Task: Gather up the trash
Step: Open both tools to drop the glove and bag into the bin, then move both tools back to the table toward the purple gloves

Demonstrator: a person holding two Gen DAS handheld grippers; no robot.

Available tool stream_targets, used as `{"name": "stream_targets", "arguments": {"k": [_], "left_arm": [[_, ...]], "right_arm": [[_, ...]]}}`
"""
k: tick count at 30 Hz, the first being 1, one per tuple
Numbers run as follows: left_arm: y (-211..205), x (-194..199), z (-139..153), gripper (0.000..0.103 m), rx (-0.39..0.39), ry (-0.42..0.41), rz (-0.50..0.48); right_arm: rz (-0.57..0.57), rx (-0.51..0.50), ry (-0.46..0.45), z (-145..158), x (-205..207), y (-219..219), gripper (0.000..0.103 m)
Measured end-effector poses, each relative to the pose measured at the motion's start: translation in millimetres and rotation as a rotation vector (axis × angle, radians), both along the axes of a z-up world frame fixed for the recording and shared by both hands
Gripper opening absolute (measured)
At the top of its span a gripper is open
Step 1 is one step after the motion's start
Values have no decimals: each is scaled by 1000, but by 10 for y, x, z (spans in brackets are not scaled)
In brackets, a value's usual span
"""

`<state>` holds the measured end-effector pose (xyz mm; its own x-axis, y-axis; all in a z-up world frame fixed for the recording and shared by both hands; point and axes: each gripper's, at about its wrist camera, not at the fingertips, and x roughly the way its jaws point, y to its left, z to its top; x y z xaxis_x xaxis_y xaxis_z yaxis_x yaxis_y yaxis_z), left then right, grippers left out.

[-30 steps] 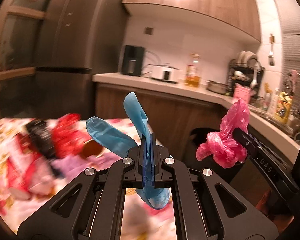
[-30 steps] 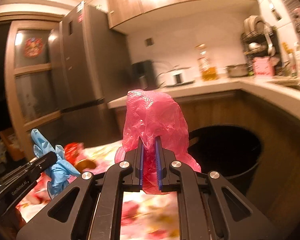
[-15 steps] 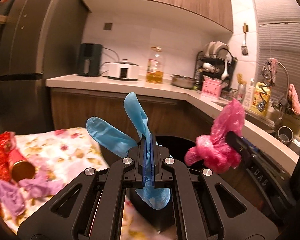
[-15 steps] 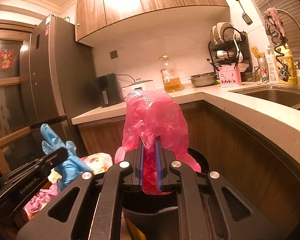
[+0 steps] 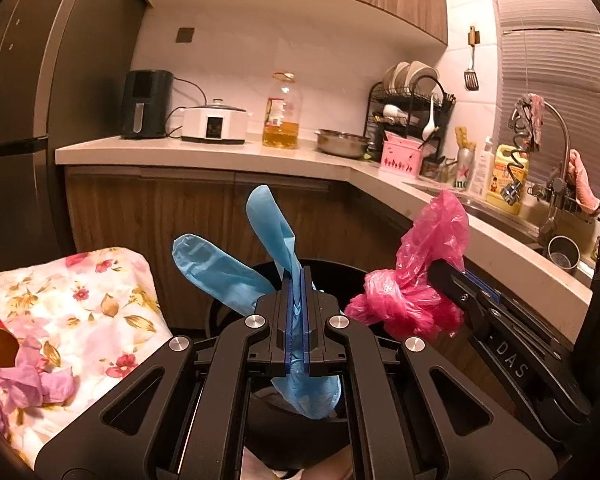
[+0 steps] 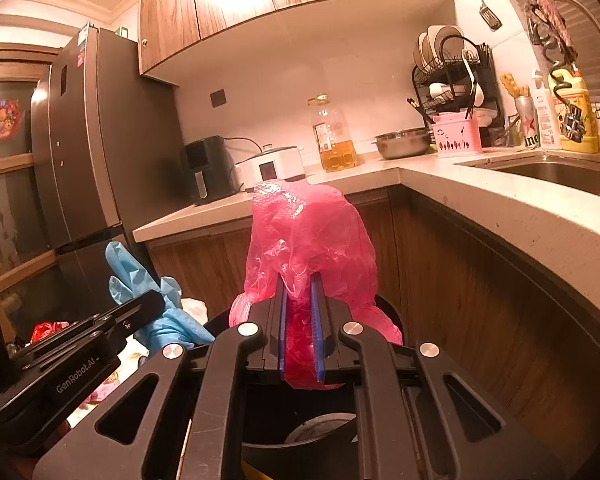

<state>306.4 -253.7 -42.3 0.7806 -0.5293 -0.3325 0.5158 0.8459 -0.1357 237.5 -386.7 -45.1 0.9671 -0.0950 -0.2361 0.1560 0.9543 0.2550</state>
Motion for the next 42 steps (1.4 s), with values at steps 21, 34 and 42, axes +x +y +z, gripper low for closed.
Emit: {"name": "stream_targets", "arguments": {"k": [21,34,42], "left_arm": [[-40,114,-148,40,37,29,-19],[477,-226,-81,79,17,-8,144],[953,-574,-60,93,7,-32,296]], "right_arm": [[12,2,34,-84,94,-40,35],[14,9,27,-63,-111,114,74],[37,15,18,19,-348,352,88]]}}
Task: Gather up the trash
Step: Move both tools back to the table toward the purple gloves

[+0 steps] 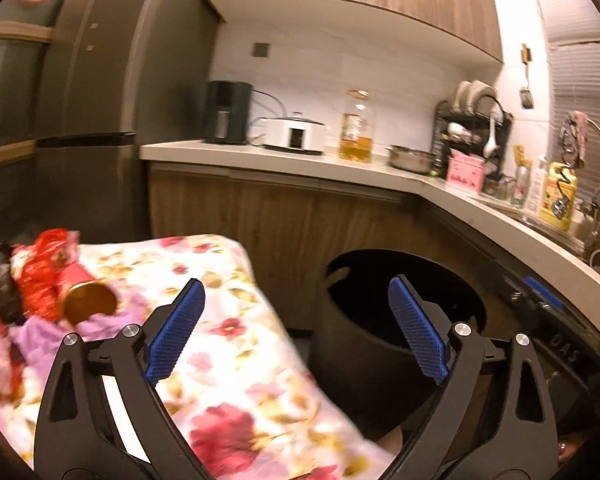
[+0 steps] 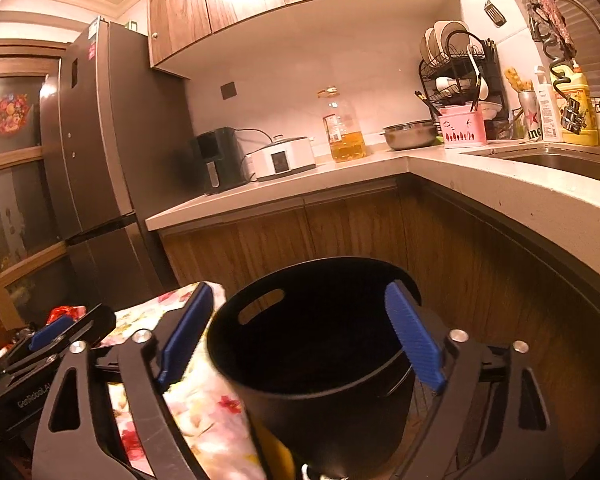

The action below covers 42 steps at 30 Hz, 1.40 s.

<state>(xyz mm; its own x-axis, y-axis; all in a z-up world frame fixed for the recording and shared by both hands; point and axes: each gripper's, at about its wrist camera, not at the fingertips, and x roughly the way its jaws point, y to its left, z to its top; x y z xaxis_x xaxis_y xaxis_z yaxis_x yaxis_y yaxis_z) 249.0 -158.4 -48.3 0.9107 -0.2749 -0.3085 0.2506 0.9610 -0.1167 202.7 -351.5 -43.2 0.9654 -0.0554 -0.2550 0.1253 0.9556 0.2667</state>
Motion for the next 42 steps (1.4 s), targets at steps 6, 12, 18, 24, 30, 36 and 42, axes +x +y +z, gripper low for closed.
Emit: {"name": "stream_targets", "arguments": {"k": [6,12,18,24,30,36,42], "left_arm": [[414,-258,-20,96,22,-3,131],[800,-463,-30,96,34,-10,221],[1213,-582,-107,96,7,-3,294],[1507,-637,-218,96,-10,-5,320],[1578,-522,-319,94,3,20,323],[1552,-205,-414,82,47,75,326],[1650,61,-561,65,40,175,333]], "right_arm": [[34,3,1,3,-143,280,97],[76,-3,-1,4,-226,575,97],[126,-17,2,-21,-242,882,97],[163,-35,14,-78,-169,1177,97],[184,-38,35,-166,-38,1325,97],[210,-64,36,-188,97,1448,96],[235,-64,32,-209,278,1562,96]]}}
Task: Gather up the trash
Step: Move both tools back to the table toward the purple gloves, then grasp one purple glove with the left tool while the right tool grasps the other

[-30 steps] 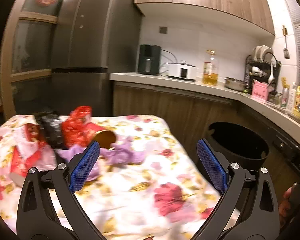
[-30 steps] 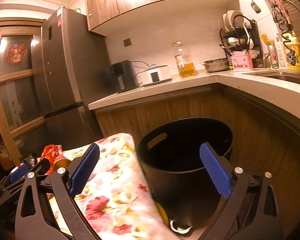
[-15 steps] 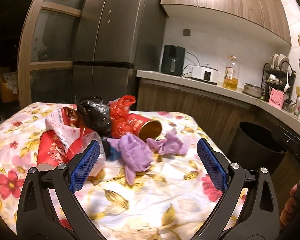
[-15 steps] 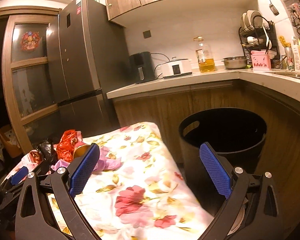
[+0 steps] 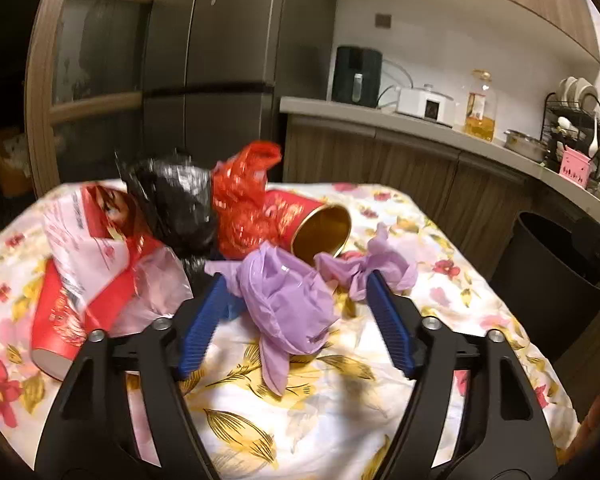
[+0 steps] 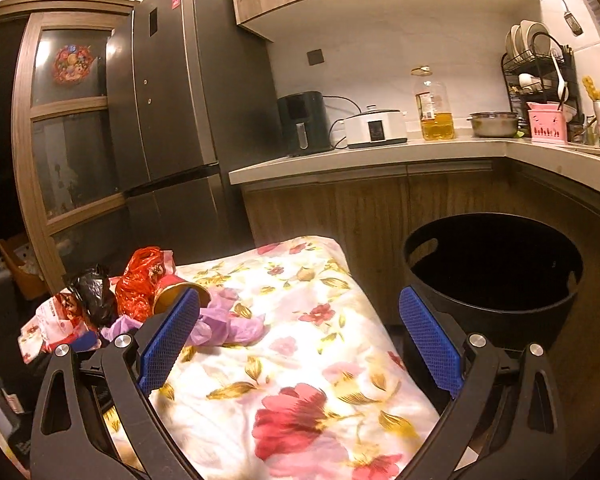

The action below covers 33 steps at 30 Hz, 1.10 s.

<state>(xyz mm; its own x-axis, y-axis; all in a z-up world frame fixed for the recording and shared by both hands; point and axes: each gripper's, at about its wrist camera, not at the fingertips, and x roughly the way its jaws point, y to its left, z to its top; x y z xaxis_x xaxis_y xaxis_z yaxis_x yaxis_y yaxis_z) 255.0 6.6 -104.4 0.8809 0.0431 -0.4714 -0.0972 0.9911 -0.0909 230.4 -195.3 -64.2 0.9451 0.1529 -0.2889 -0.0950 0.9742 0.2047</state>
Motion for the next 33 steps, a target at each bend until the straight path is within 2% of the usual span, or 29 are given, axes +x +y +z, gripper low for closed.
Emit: {"name": "stream_targets", "arguments": {"k": [4,9,12,15,24,26,30,33], "left_arm": [[79,102,-81,52,-30,52,3],[142,211,-170,20,-60,114,-1],[228,228,-212,8,-116,126,-14],[271,199,-205,4,-149,112,-39],[317,-175,144,2,-122,-20,-52],[339,-240,209,2,-116,-45,-45],[393,-306,307,2,-120,-73,-40],[401,-309,328,2,-124,-74,-41]], "right_arm": [[31,-8,7,-27,118,135,94],[80,-38,21,-95,273,365,93],[100,-60,31,-156,351,494,92],[115,-78,50,-216,455,595,92],[138,-104,81,-308,711,849,89],[148,-103,104,-343,780,886,82],[167,-109,156,-425,901,957,77],[183,-120,196,-487,962,998,68]]}}
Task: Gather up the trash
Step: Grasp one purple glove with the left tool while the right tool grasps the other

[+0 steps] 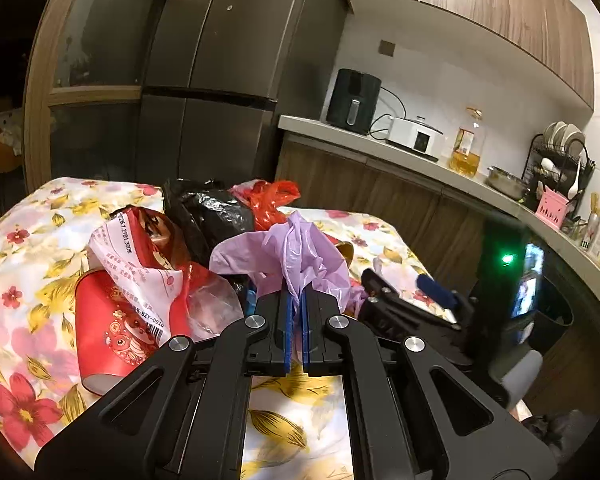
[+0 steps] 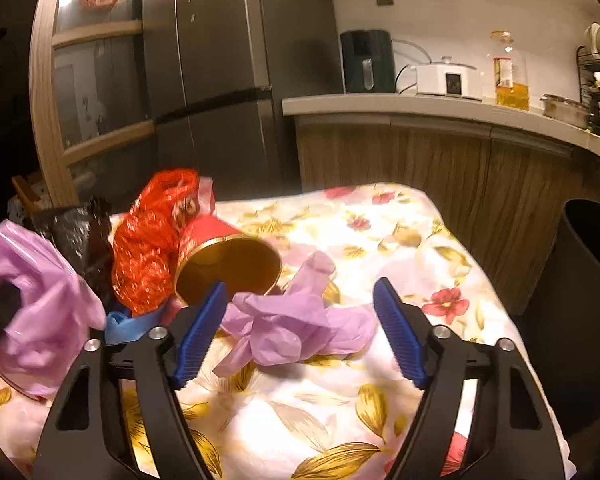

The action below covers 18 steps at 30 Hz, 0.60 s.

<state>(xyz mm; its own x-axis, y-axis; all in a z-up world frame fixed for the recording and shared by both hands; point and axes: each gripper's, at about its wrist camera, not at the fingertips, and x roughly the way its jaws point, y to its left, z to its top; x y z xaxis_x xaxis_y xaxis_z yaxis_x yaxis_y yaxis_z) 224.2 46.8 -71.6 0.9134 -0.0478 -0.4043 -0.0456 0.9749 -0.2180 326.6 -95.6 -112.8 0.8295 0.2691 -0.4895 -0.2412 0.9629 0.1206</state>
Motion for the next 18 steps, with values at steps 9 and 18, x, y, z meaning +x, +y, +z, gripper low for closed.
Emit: {"name": "stream_targets", "arguments": {"k": [9,18], "left_arm": [[-3,-48,30,2,3,-1,-3],[-73,-89,78,2,16,-9,-13]], "right_arm": [[28,52,45,-16,10,-80,11],[6,91,-49,266,-387,-369,6]]}}
